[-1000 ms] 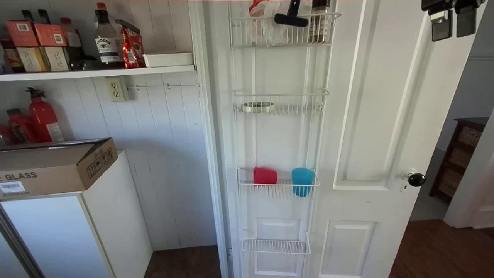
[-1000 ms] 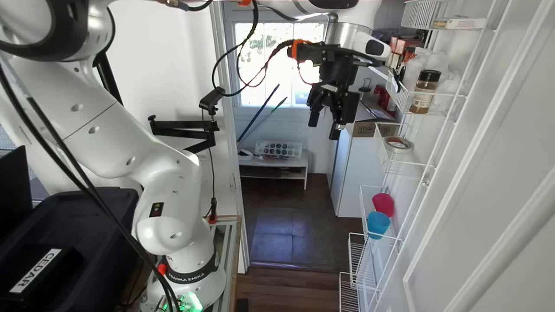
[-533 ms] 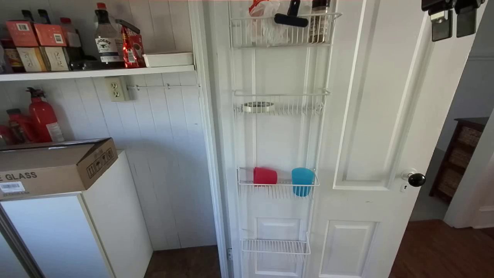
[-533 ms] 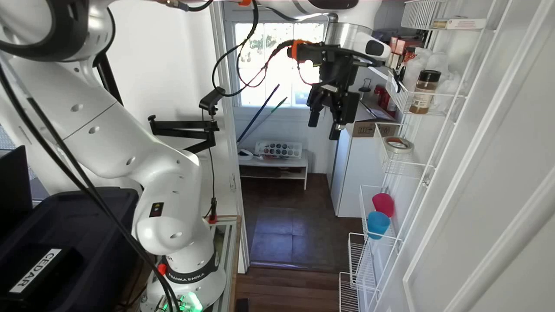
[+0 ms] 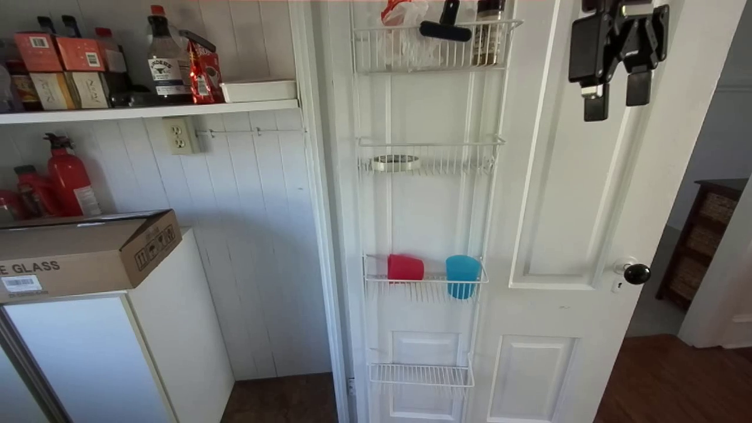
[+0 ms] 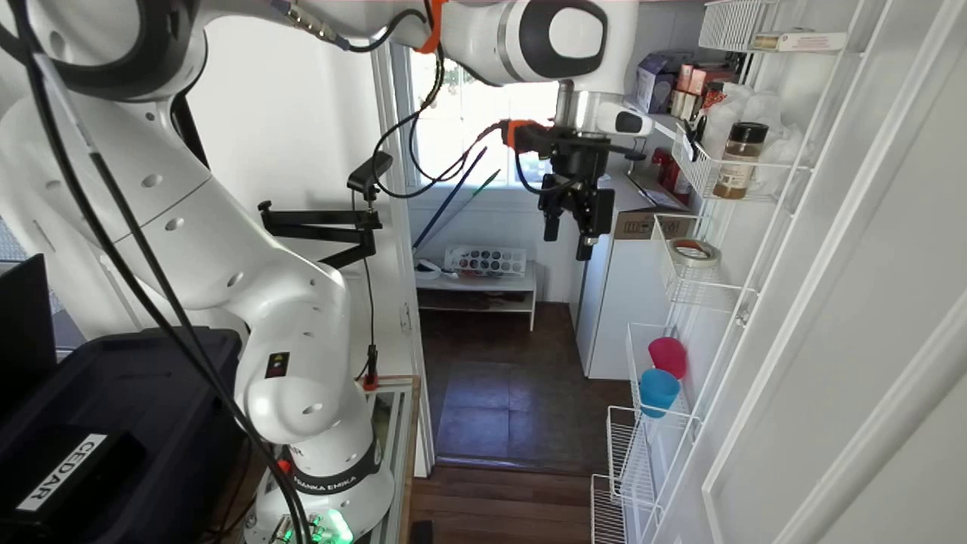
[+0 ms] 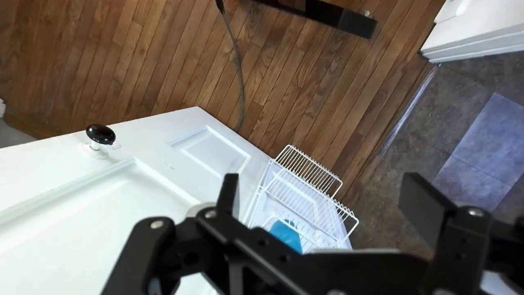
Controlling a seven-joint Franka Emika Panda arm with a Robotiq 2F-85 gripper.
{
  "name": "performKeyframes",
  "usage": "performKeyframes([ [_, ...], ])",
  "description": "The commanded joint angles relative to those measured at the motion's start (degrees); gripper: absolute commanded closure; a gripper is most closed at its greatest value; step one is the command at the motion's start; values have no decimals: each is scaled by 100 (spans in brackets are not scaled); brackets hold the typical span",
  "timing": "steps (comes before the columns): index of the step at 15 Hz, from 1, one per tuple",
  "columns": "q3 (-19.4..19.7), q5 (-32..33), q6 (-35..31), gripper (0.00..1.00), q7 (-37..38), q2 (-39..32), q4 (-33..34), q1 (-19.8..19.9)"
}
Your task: Place the pink cup upright
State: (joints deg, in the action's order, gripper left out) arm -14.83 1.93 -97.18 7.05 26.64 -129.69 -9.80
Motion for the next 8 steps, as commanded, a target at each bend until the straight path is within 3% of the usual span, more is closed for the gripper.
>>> performKeyframes([
  [1,-394,121,-728,0,1211,-88,-559,1],
  [5,-832,311,-1440,0,2459,-306,-1001,10],
  [8,-1149,811,-2199,0,3295,-618,-1229,74],
])
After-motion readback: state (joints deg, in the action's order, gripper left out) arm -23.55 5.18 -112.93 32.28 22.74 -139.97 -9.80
